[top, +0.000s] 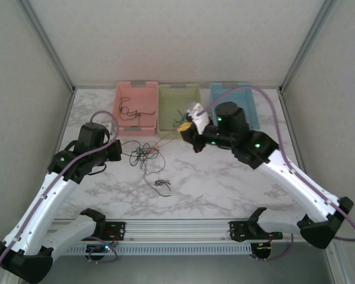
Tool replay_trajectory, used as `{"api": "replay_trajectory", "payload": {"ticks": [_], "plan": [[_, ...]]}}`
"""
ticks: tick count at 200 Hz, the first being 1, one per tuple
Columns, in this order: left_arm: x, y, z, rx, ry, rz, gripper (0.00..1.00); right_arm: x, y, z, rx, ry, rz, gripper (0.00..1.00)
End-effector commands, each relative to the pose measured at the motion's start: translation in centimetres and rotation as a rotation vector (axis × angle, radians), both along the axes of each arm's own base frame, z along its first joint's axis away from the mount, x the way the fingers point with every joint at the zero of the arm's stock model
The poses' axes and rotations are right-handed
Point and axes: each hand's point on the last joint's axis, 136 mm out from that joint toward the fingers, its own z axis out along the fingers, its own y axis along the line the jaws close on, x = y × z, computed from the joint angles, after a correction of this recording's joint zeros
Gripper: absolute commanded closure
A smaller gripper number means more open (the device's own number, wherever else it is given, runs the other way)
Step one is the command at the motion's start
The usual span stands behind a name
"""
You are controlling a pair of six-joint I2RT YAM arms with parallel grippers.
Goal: Untangle the cables
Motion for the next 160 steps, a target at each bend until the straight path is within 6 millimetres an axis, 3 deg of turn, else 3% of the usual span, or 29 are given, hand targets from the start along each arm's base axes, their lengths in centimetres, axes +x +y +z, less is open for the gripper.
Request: {"api": "replay_trajectory", "payload": {"ticks": [1, 37, 84, 108, 131, 160], "plan": [[-0.7, 1.7, 0.1, 0.066, -0.005, 0.036, 1.00, 3.0, -4.7, 1.0, 0.041, -0.027, -0.241, 1.00], [-1.0, 2.0, -0.9, 0.083, 0.012, 0.037, 1.00, 5.3, -10.2, 1.8, 0.096, 0.001, -0.439, 1.00], [-1.1, 1.5, -1.0, 0.059, 0.006, 0.015, 1.00, 8.1, -13.8, 2.3, 0.110, 0.023, -0.622, 1.00], [-1.2, 1.9, -1.4, 0.080, 0.017, 0.025, 1.00, 9.5, -16.0, 3.5, 0.167, 0.028, -0.724, 1.00], [-1.4, 2.1, -1.7, 0.095, 0.028, 0.030, 1.00, 10.6, -19.1, 5.1, 0.227, 0.023, -0.836, 1.00], [-1.5, 2.6, -1.9, 0.115, 0.031, 0.043, 1.00, 11.8, -23.0, 5.0, 0.233, 0.045, -1.004, 1.00]]}}
